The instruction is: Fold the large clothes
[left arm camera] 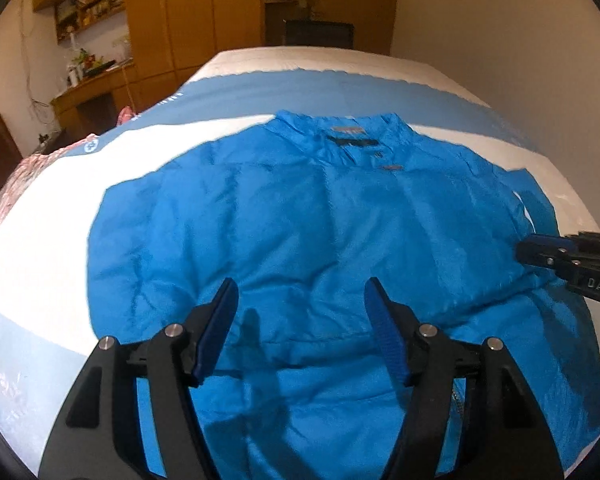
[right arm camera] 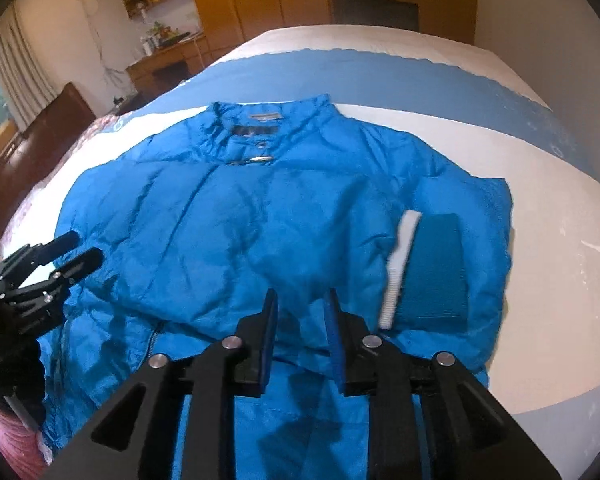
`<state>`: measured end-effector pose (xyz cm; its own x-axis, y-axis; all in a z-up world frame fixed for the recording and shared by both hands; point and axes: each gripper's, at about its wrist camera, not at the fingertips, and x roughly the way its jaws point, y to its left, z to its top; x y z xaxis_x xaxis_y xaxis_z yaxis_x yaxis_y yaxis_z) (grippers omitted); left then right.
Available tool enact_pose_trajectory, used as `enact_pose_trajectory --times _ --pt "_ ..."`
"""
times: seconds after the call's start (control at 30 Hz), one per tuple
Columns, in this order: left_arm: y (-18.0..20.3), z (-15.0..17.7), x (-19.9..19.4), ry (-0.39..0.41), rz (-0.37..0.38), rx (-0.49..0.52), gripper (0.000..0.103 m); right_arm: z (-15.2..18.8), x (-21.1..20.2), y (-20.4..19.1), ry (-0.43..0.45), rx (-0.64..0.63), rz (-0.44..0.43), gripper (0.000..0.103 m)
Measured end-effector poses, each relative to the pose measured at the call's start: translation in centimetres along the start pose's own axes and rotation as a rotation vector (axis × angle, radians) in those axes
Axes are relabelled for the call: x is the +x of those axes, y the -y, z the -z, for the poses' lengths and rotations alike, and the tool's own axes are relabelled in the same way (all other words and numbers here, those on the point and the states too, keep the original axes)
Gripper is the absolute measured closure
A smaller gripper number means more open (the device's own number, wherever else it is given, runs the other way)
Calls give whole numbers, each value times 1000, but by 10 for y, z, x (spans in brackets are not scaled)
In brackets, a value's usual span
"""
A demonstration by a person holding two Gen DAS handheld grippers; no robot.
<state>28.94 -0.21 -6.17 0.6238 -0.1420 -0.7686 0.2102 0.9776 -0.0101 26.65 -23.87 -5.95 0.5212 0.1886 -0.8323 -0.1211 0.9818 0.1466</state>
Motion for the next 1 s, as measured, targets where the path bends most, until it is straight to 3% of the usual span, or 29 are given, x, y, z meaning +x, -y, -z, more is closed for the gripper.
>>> enact_pose_trajectory --times 0.3,1.0 --pt "-6 4 24 -65 -23 -36 36 5 14 2 -19 9 13 80" --pt "-4 8 31 -69 -35 -38 36 9 24 2 -17 3 22 80"
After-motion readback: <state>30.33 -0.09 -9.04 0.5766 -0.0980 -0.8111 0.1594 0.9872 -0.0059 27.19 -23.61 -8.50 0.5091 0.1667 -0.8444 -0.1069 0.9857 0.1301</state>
